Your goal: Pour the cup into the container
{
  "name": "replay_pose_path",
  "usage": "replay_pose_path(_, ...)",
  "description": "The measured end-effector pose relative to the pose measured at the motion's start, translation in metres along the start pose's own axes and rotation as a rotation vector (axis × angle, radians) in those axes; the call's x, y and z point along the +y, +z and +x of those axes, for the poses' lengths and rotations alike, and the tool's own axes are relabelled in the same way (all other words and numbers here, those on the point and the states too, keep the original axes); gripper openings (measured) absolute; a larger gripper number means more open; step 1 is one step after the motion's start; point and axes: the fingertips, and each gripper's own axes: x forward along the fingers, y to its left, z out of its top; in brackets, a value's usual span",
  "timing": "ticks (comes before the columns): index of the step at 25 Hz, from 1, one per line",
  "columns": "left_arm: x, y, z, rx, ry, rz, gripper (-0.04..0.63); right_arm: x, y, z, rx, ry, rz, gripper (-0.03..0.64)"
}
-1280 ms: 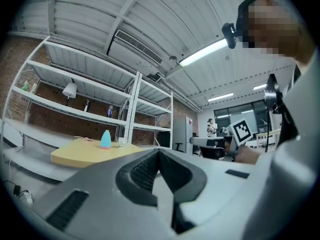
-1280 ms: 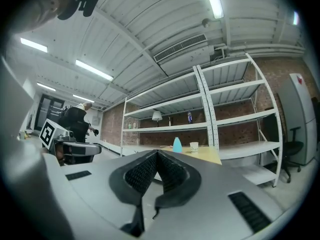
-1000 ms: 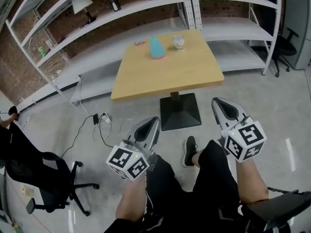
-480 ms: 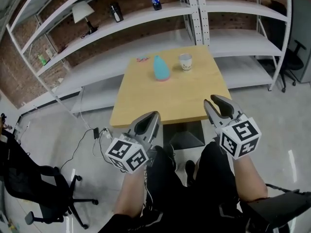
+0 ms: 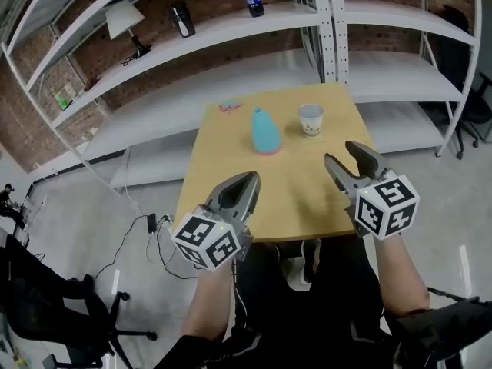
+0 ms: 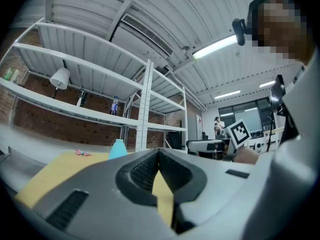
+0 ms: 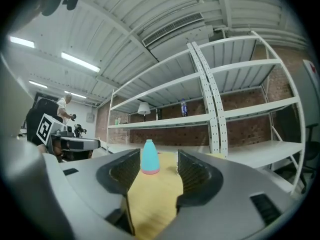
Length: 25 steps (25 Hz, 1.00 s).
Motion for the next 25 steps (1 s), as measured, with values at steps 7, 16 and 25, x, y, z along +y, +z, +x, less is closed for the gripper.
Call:
replay_pose_path(7, 0.058, -0.006, 0.048, 0.039, 0.072, 0.045, 0.000, -0.034, -0.015, 0.070, 0.082, 0.013, -0.019, 0.271)
replay_pose_path(16, 0.094, -0.014, 0.076, 0.036, 0.080, -0.030, 0.000, -0.070, -0.047, 0.122, 0.190, 0.049, 0.054, 0.336)
replay_pose_path(25, 0.158, -0.025, 0.083, 0.071, 0.188, -0.079, 0.000, -0.090, -0.079, 0.161, 0.349, 0.040, 0.022, 0.339)
